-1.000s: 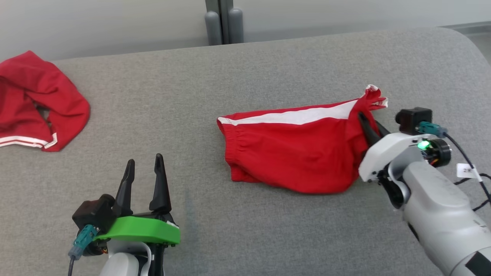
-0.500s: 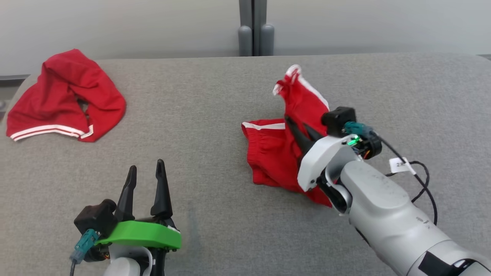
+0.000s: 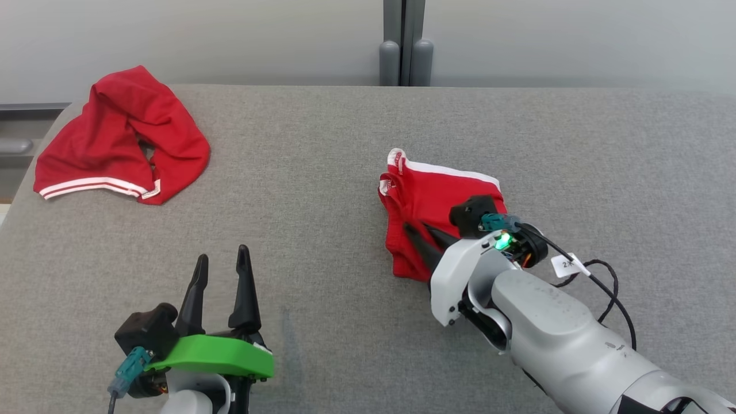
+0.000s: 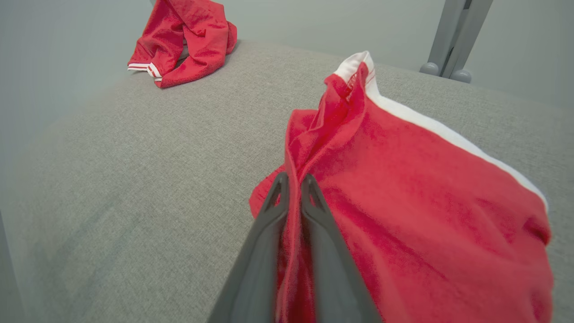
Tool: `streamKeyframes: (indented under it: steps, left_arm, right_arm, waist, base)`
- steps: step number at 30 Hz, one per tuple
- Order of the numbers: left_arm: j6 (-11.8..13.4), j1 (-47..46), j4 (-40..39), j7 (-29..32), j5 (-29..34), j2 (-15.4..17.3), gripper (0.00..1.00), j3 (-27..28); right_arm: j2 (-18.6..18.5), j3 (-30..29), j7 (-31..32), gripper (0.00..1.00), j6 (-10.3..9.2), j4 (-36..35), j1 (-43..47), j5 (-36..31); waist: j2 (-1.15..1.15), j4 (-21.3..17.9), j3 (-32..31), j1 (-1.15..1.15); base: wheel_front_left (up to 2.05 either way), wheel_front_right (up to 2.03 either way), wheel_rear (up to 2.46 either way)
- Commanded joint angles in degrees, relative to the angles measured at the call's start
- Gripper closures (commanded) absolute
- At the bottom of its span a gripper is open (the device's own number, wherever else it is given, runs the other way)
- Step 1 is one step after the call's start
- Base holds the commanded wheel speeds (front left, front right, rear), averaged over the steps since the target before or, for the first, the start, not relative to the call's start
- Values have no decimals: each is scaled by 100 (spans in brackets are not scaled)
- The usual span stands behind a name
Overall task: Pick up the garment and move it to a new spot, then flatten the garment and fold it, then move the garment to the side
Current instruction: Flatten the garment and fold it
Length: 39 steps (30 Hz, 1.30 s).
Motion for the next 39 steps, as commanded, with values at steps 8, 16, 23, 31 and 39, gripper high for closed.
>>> streamKeyframes:
  steps: [8,16,23,31,39]
  left_arm:
    - [-26,109,43,-4,-24,-2,0,-99]
    - [-3,200,7,-4,-4,-3,0,-126]
    - [-8,146,-49,-4,-6,-2,0,-186]
    - [9,-16,-143,-4,-12,-2,0,-208]
    - [-5,-70,-265,-4,24,-2,0,-180]
  right_arm:
    - [-20,463,-220,0,-6,-162,-84,281]
    - [-185,50,-437,0,-6,8,-316,146]
    - [-497,-690,-445,53,-6,68,-294,-342]
    - [-446,-954,-447,100,-6,323,22,-812]
    - [-176,-513,-448,100,-6,171,223,-1067]
  waist:
    - [0,-162,-69,0]
    - [0,-286,-151,0]
    - [0,-240,-25,0]
    - [0,-27,261,0]
    - [0,135,392,0]
  base:
    - [0,0,0]
    - [0,0,0]
    - [0,0,0]
    - [0,0,0]
    - [0,0,0]
